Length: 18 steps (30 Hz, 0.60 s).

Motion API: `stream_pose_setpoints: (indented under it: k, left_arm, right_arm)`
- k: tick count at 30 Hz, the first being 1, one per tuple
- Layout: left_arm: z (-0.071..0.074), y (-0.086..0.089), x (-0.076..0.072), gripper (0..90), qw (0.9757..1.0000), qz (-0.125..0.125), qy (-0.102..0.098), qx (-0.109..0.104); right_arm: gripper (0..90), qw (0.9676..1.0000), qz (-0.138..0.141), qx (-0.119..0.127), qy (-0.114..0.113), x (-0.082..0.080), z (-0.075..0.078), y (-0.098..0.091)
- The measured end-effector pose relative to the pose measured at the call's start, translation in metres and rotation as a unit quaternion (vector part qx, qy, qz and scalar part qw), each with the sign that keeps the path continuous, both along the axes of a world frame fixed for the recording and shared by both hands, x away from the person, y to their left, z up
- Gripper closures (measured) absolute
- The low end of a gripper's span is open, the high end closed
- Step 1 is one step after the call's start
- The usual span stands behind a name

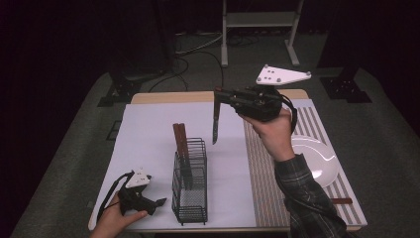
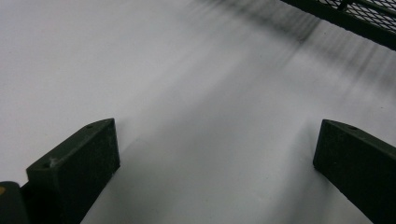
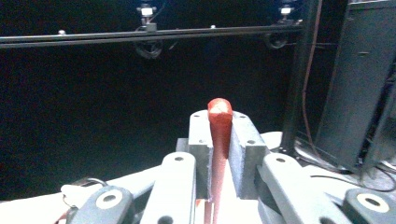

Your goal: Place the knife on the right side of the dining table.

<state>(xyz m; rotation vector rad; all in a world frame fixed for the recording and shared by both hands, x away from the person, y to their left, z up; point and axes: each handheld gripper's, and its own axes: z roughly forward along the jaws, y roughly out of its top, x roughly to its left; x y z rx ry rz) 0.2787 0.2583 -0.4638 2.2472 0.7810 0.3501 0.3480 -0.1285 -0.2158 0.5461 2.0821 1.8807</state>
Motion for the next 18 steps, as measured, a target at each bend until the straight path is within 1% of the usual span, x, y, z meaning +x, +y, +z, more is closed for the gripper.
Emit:
stream_pose_setpoints:
  k: [4, 5, 6, 9, 11, 12, 14, 15, 18]
  left_arm:
    - [0.0, 0.0, 0.0, 0.0, 1.0, 0.0, 0.0, 0.0]
    - [0.0, 0.0, 0.0, 0.0, 1.0, 0.0, 0.0, 0.0]
    - [0.0, 0.0, 0.0, 0.0, 1.0, 0.0, 0.0, 0.0]
    - [0.0, 0.0, 0.0, 0.0, 1.0, 0.0, 0.0, 0.0]
    - [0.0, 0.0, 0.0, 0.0, 1.0, 0.0, 0.0, 0.0]
    - [0.0, 0.0, 0.0, 0.0, 1.0, 0.0, 0.0, 0.0]
    - [0.0, 0.0, 0.0, 0.0, 1.0, 0.0, 0.0, 0.0]
    - [0.0, 0.0, 0.0, 0.0, 1.0, 0.001, 0.0, -0.001]
    - [0.0, 0.0, 0.0, 0.0, 1.0, 0.001, 0.0, -0.001]
  right_arm:
    - [79.2, 0.9997, -0.023, 0.001, -0.003, 0.003, -0.001, -0.012]
    - [79.2, 0.9997, -0.023, 0.001, -0.003, 0.003, -0.001, -0.012]
    - [79.1, 0.9994, -0.034, -0.003, -0.007, 0.004, -0.002, -0.016]
    - [79.1, 0.999, -0.044, -0.006, -0.008, 0.007, -0.004, -0.02]
    - [79.1, 0.9983, -0.057, -0.01, -0.008, 0.008, -0.006, -0.023]
    - [79.1, 0.9972, -0.072, -0.014, -0.011, 0.011, -0.009, -0.027]
    - [79.1, 0.997, -0.075, -0.015, -0.011, 0.012, -0.01, -0.028]
    - [79.1, 0.9961, -0.086, -0.018, -0.011, 0.014, -0.013, -0.031]
    - [79.1, 0.995, -0.098, -0.02, -0.008, 0.018, -0.017, -0.036]
